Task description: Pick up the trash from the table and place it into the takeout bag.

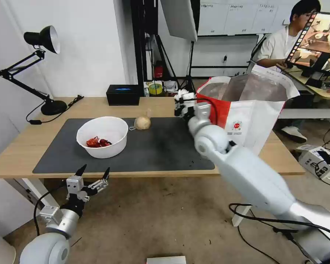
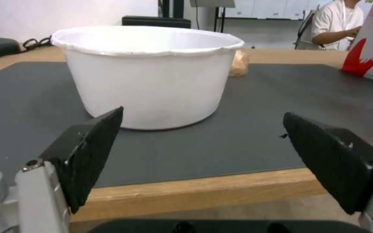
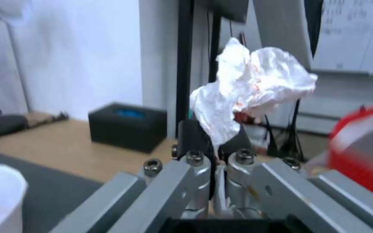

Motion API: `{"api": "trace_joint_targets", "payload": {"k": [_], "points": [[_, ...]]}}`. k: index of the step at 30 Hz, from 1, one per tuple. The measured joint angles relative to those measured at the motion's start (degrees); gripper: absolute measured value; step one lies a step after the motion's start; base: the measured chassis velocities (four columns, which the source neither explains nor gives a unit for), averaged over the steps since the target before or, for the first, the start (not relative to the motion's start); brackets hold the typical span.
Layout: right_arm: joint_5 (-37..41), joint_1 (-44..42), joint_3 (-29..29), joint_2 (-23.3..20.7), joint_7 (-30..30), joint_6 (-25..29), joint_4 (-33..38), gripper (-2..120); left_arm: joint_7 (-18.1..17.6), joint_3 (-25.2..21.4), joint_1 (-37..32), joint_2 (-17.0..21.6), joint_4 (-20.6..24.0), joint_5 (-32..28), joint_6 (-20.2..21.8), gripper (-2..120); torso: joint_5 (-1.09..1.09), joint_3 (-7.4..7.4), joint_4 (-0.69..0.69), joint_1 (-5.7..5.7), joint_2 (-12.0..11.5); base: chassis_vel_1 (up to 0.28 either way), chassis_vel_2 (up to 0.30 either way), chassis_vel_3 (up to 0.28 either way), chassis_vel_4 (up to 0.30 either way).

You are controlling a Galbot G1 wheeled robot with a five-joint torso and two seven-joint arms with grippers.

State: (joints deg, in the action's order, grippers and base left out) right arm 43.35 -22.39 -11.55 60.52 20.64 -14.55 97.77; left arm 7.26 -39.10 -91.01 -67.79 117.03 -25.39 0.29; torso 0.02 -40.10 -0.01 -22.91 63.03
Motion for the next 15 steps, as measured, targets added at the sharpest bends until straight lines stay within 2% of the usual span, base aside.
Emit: {"api": "trace_joint_targets", "payload": {"k": [3, 6, 12, 14, 15], "points": [[-0.6, -0.1, 1.8, -1.3, -1.4, 2.1, 1.1, 0, -0.1, 0.1, 0.0, 0.0, 0.0, 0.0, 0.0, 100, -0.01, 0.0, 0.01, 0.0, 0.0, 0.0, 0.0, 0.0, 0.0], [-1.9, 0.3, 4.0, -2.2, 0.0, 2.7, 2.1, 0, -0.2, 0.3, 0.0, -0.1, 0.1, 0.0, 0.0, 100, -0.01, 0.0, 0.01, 0.0, 0.0, 0.0, 0.0, 0.0, 0.0], [-1.4, 1.0, 7.4, -4.5, 5.7, -0.9, 3.5, 0, -0.2, 0.3, -0.4, -0.1, 0.5, 0.1, 0.0, 100, -0.01, 0.0, 0.01, 0.0, 0.0, 0.0, 0.0, 0.0, 0.0], [1.4, 0.8, 8.4, -6.1, 9.6, -3.0, 4.6, 0, -0.3, 0.3, -0.4, 0.1, 0.6, 0.1, 0.0, 100, -0.01, 0.0, 0.01, 0.0, 0.0, 0.0, 0.0, 0.0, 0.0], [1.4, 0.8, 8.4, -6.1, 9.6, -3.0, 4.6, 0, -0.3, 0.3, -0.4, 0.1, 0.6, 0.1, 0.0, 100, -0.01, 0.0, 0.01, 0.0, 0.0, 0.0, 0.0, 0.0, 0.0]]}}
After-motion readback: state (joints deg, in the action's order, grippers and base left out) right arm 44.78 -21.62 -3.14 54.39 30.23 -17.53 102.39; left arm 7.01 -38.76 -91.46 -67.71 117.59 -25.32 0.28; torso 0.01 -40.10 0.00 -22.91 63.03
